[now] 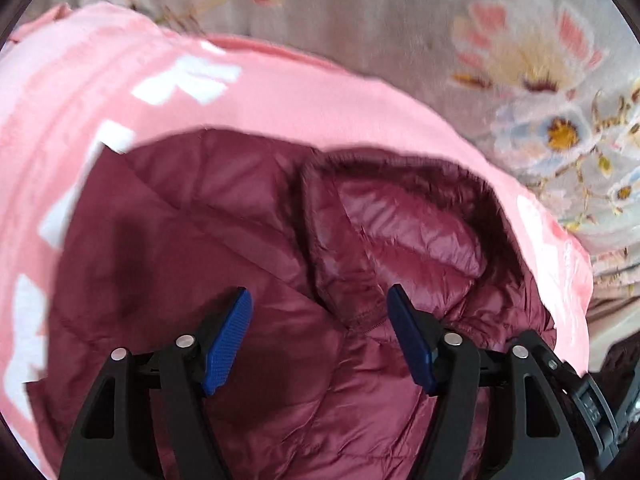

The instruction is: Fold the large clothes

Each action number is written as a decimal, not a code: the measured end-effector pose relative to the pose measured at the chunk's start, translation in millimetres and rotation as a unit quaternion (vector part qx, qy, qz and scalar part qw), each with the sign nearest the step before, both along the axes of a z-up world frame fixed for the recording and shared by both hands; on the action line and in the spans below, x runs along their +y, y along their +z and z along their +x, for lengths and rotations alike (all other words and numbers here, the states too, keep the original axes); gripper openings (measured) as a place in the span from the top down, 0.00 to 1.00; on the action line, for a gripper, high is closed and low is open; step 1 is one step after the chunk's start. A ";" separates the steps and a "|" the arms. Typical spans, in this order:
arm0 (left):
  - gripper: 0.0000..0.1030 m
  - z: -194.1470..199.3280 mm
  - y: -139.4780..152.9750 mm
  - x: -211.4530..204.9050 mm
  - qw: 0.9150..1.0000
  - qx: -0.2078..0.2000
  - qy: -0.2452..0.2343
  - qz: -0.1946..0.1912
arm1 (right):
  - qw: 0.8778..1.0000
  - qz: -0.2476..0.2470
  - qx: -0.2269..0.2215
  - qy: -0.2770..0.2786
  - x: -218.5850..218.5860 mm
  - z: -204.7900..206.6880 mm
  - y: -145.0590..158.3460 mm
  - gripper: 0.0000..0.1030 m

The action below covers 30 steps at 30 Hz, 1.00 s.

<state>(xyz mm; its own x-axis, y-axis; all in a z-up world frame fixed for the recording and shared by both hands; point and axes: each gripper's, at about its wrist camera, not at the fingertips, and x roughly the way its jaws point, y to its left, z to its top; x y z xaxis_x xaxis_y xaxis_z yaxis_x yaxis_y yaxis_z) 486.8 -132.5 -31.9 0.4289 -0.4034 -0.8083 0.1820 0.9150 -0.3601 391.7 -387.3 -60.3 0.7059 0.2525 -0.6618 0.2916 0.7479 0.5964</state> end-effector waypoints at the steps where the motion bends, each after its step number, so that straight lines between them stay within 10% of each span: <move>1: 0.50 -0.6 -3.8 -1.8 1.000 0.003 -0.003 0.002 | 1.000 0.003 0.006 0.006 0.7 2.4 -4.6 0.63; 6: 1.00 -1.2 -12.8 -10.2 0.999 -0.014 -0.017 0.045 | 0.997 -0.073 0.011 0.020 11.2 -3.1 -1.0 0.91; 20: 1.00 -19.9 -26.2 -19.6 0.983 -0.097 -0.036 0.154 | 0.973 -0.221 0.048 0.044 24.1 -13.4 -21.6 0.90; 30: 1.00 8.1 42.5 0.3 0.988 -0.125 0.005 0.089 | 0.985 -0.171 -0.018 -0.002 -12.2 5.5 33.9 0.86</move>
